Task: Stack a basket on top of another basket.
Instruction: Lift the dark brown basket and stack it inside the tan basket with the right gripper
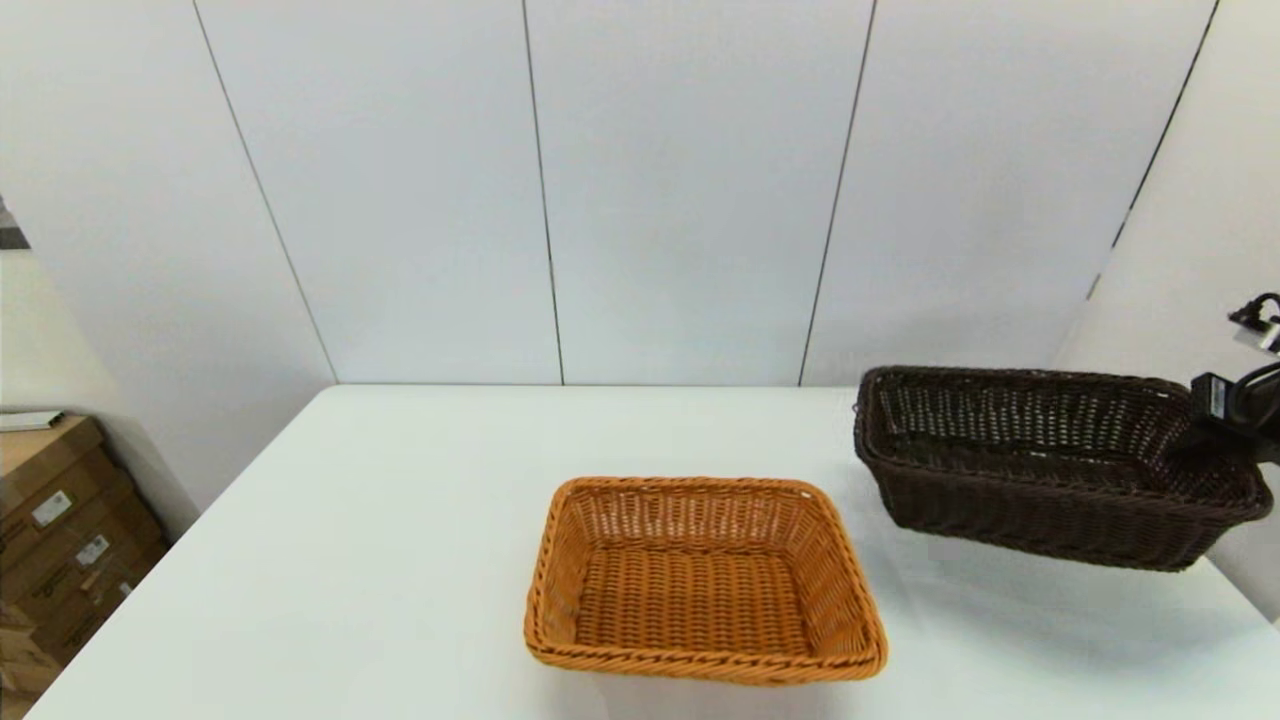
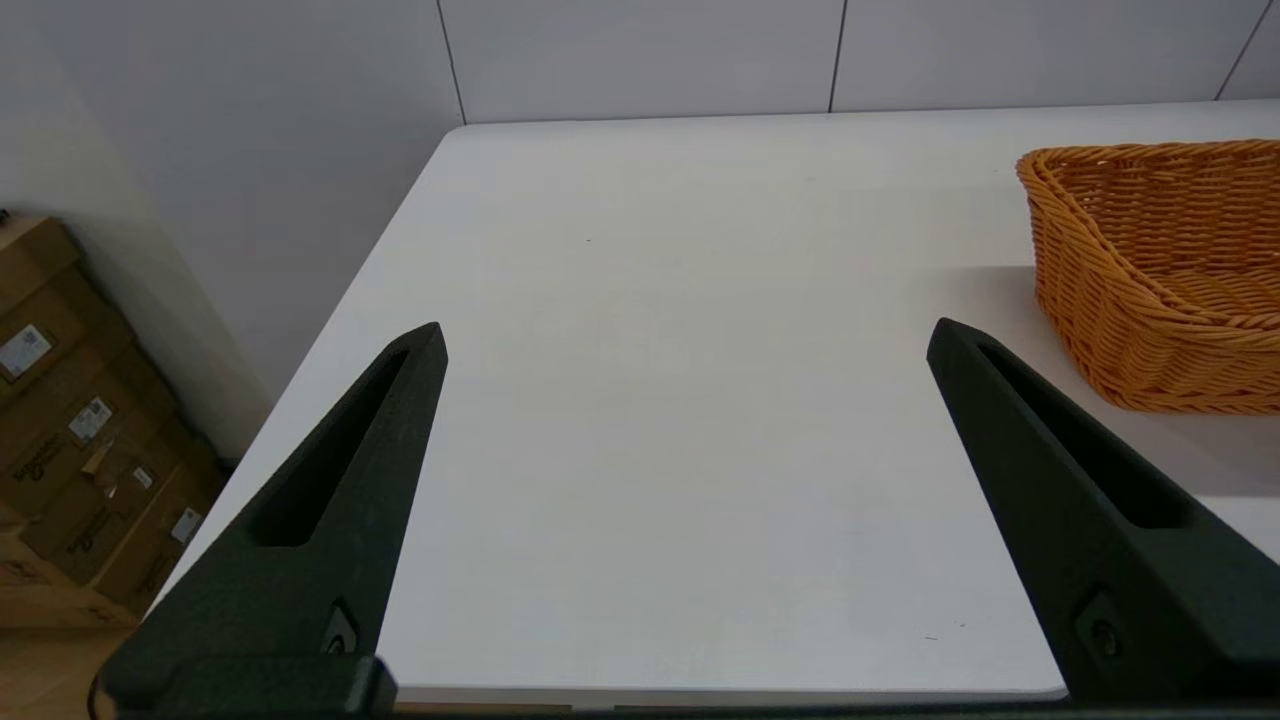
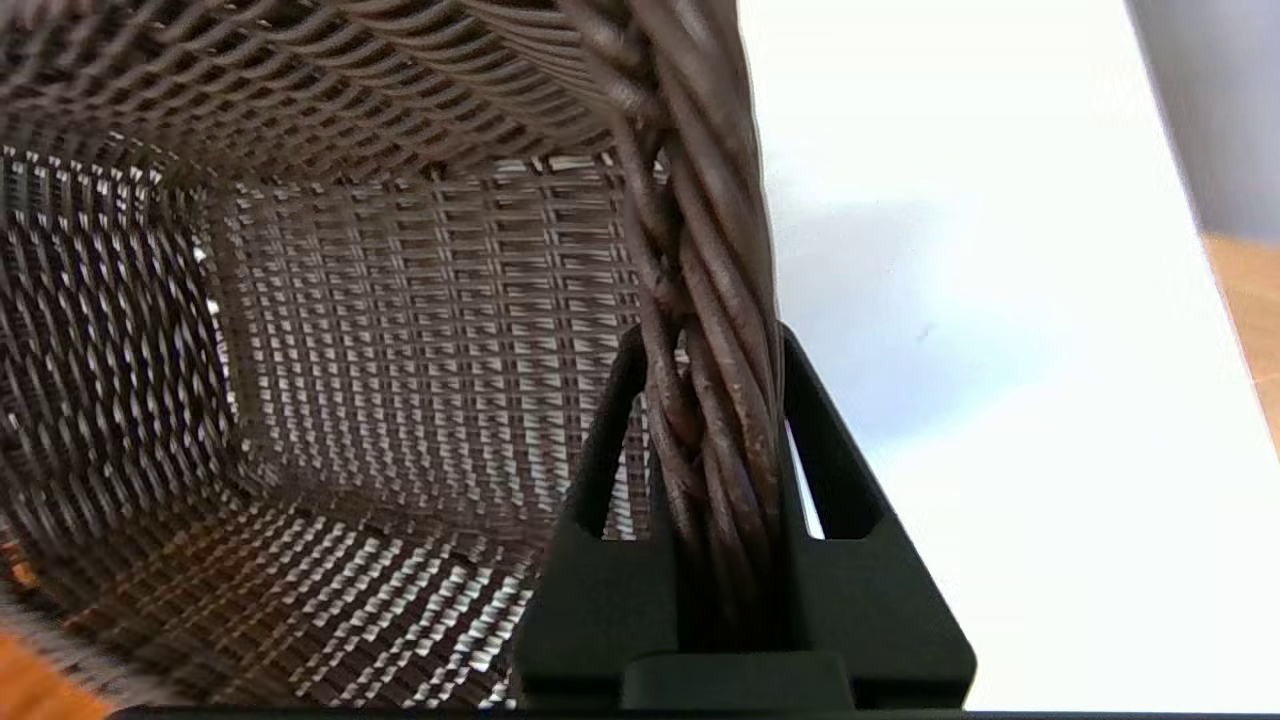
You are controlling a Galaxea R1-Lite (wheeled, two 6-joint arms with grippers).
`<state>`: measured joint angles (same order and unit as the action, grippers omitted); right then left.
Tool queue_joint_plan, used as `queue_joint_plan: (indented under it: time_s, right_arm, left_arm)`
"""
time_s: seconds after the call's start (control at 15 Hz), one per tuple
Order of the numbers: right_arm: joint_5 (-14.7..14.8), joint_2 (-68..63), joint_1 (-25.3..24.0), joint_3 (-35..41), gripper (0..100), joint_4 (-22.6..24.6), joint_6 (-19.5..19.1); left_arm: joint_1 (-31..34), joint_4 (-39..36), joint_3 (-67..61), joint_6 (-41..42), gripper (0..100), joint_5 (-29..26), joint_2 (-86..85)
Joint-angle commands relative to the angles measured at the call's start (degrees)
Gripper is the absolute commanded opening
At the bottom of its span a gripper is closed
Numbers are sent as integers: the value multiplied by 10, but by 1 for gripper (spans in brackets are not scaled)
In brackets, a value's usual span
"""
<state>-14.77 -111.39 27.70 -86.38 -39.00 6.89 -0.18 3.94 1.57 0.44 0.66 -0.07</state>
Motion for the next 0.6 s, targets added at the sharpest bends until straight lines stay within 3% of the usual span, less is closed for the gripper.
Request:
queue_joint_plan:
  time_s: [0.07, 0.2, 0.4, 0.6]
  right_arm:
    - [-61, 43, 1, -48, 0, -82, 7]
    - [-98, 48, 1, -77, 0, -114, 30]
    - [-146, 48, -16, -98, 0, -155, 34]
    - [-154, 48, -76, -97, 0, -184, 40]
  left_arm:
    - [0, 0, 0, 0, 100, 0, 0]
    - [0, 0, 0, 0, 100, 0, 0]
    - [0, 0, 0, 0, 100, 0, 0]
    - [0, 0, 0, 0, 100, 0, 0]
